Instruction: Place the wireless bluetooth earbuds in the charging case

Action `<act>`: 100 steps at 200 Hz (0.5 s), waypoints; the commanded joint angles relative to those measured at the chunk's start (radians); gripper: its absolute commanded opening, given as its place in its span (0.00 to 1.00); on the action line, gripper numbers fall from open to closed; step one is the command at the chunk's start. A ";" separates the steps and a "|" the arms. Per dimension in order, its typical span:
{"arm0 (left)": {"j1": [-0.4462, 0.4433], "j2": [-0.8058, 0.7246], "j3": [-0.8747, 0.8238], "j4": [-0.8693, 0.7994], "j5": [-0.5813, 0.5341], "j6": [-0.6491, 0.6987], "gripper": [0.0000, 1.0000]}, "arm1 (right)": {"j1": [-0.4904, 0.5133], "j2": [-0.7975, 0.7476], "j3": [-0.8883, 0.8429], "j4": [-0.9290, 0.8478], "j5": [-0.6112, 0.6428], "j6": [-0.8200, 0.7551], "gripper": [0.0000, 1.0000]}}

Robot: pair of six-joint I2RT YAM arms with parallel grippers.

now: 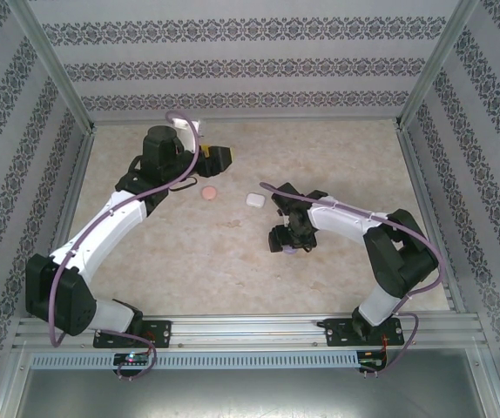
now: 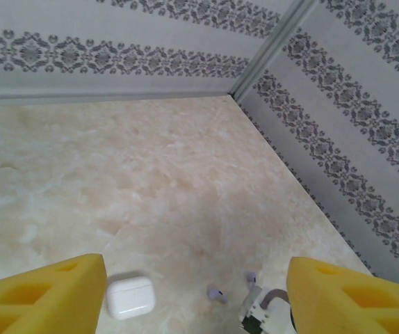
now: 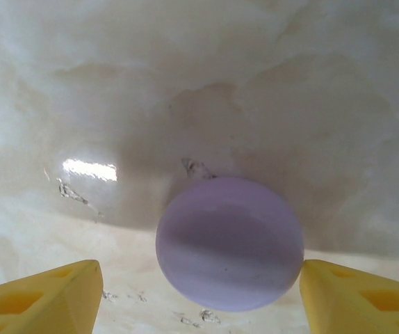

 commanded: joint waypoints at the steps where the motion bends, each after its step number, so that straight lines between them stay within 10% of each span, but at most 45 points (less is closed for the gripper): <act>1: 0.015 -0.056 -0.025 0.089 -0.073 -0.050 0.77 | 0.015 0.001 0.046 -0.053 0.081 0.032 0.76; 45: 0.020 -0.101 -0.058 0.087 -0.160 -0.099 1.00 | 0.030 0.085 0.101 -0.080 0.116 0.054 0.75; 100: 0.024 -0.134 -0.108 0.102 -0.239 -0.123 0.99 | 0.062 0.150 0.125 -0.075 0.102 0.100 0.72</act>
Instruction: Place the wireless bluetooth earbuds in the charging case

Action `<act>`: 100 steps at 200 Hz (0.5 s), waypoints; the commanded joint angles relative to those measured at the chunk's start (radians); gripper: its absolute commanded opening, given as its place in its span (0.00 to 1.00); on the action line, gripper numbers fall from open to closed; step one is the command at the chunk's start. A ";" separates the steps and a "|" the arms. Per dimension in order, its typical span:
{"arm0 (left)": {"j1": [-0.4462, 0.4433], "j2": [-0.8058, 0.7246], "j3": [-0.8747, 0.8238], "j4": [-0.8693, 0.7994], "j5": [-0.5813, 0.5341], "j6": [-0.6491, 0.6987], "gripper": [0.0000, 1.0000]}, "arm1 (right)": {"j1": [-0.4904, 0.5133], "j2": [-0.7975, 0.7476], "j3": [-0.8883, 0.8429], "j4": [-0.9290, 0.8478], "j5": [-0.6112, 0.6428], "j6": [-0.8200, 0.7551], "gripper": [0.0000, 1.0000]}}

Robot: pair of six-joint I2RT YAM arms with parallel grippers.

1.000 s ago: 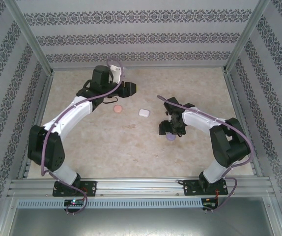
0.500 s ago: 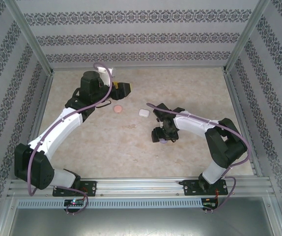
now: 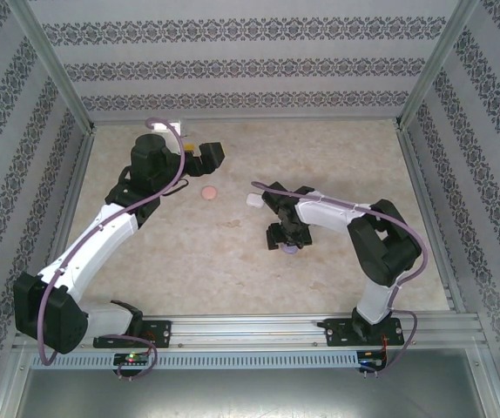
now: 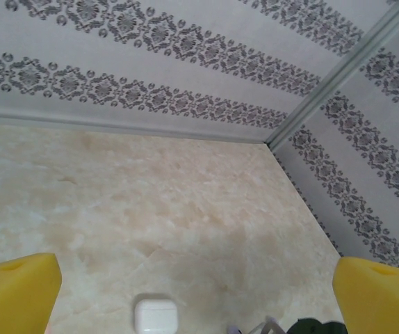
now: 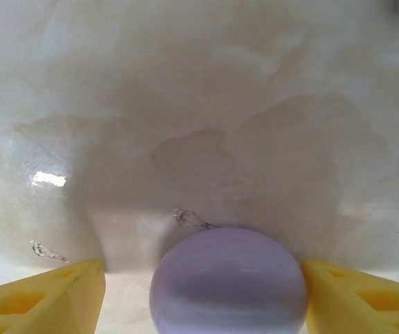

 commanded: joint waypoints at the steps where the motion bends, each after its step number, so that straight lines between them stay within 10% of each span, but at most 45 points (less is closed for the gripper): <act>1: 0.016 -0.028 -0.023 0.049 -0.057 -0.027 0.99 | 0.022 0.021 0.026 -0.028 0.020 0.034 0.72; 100: 0.024 -0.029 -0.100 0.054 -0.080 -0.195 1.00 | 0.023 0.042 0.015 -0.016 0.027 0.052 0.64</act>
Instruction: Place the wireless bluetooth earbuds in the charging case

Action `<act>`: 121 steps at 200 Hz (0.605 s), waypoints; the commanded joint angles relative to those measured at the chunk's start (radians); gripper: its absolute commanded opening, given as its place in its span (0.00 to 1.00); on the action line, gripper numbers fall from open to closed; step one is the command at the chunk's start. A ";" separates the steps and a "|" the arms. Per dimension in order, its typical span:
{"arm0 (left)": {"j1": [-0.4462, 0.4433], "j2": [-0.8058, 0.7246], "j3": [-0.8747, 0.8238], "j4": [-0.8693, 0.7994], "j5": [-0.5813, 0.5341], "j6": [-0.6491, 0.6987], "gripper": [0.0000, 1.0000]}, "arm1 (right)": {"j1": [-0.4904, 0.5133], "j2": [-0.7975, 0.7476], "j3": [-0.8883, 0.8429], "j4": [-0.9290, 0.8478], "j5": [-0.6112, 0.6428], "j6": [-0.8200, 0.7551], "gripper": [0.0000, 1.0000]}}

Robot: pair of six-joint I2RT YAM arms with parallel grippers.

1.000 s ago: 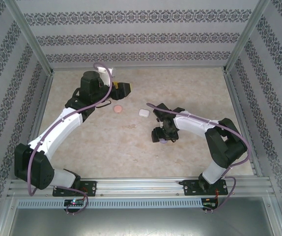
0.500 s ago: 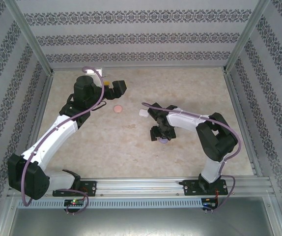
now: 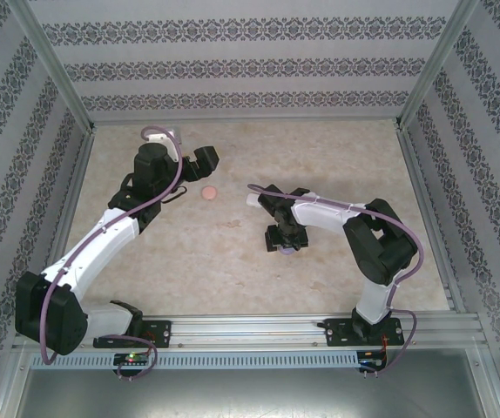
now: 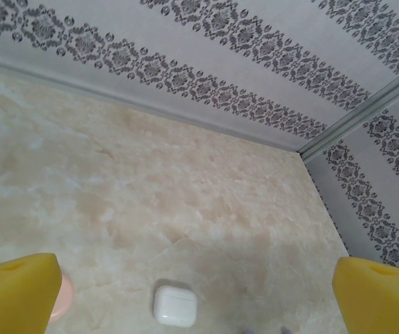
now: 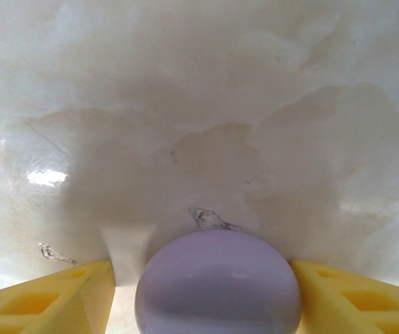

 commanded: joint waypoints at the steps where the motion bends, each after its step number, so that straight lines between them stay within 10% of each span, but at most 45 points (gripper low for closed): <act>1: 0.012 -0.022 -0.011 0.030 0.002 -0.073 1.00 | 0.007 0.029 0.009 -0.017 0.021 0.028 0.63; 64: 0.011 -0.020 -0.030 -0.018 0.039 -0.173 1.00 | 0.005 0.001 -0.012 0.024 0.008 0.060 0.38; 121: -0.005 0.013 -0.114 0.133 0.139 -0.012 1.00 | -0.020 -0.173 0.050 0.067 -0.039 0.156 0.35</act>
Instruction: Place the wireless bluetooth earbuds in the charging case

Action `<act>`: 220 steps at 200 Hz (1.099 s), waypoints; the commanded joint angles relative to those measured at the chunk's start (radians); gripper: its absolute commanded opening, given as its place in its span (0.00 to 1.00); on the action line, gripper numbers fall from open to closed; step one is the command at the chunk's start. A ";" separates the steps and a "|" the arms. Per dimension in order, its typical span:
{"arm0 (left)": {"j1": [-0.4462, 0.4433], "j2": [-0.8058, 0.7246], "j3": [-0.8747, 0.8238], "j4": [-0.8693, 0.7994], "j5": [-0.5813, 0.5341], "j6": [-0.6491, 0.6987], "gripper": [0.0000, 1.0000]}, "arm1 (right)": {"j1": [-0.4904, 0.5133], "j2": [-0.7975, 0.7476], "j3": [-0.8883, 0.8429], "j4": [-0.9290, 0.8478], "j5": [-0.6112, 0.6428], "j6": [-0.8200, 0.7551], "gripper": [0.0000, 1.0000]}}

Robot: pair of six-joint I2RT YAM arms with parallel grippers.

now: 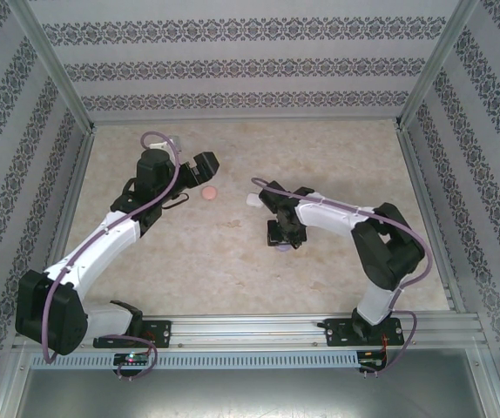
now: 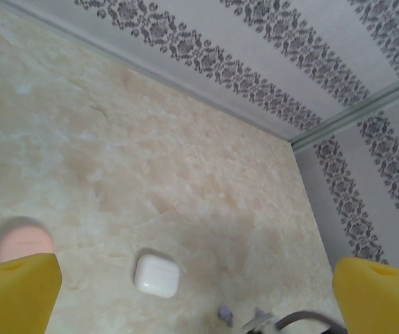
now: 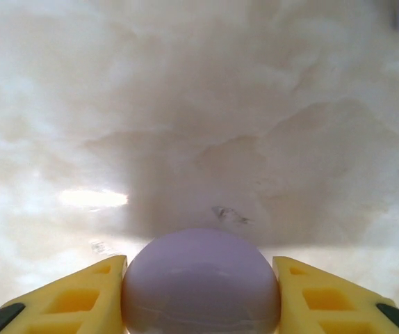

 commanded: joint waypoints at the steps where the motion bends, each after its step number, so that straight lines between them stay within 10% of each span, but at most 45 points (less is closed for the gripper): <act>1: -0.006 0.014 -0.051 0.122 0.080 0.094 1.00 | -0.020 -0.100 0.057 0.030 -0.026 0.072 0.35; 89: -0.027 0.245 -0.169 0.708 0.446 0.102 0.98 | -0.164 -0.147 0.271 0.219 -0.128 0.465 0.35; 220: -0.123 0.428 -0.060 0.876 0.447 0.046 0.66 | -0.110 -0.167 0.262 0.366 -0.102 0.723 0.34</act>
